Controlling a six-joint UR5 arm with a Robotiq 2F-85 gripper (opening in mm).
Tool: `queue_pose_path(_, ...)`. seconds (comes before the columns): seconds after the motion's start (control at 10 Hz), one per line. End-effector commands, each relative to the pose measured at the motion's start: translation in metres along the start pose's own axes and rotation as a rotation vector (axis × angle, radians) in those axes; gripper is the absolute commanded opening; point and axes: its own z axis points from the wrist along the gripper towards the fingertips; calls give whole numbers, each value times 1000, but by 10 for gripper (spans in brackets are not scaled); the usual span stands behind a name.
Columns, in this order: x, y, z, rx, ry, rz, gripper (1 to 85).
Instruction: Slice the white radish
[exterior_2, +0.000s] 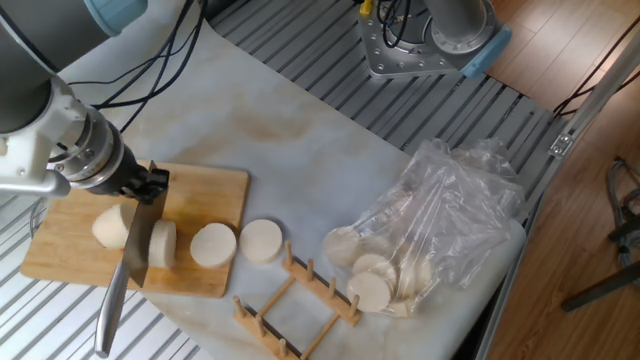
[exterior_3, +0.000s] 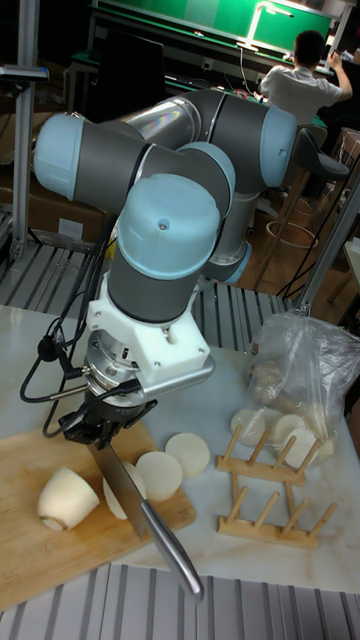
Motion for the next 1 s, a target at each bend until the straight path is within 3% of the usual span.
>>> queue_pose_path(0.0, -6, -3, 0, -3, -15, 19, 13)
queue_pose_path(0.3, -17, -10, 12, 11, -37, 46, 13)
queue_pose_path(0.9, -15, -14, 21, 22, -23, 55, 13)
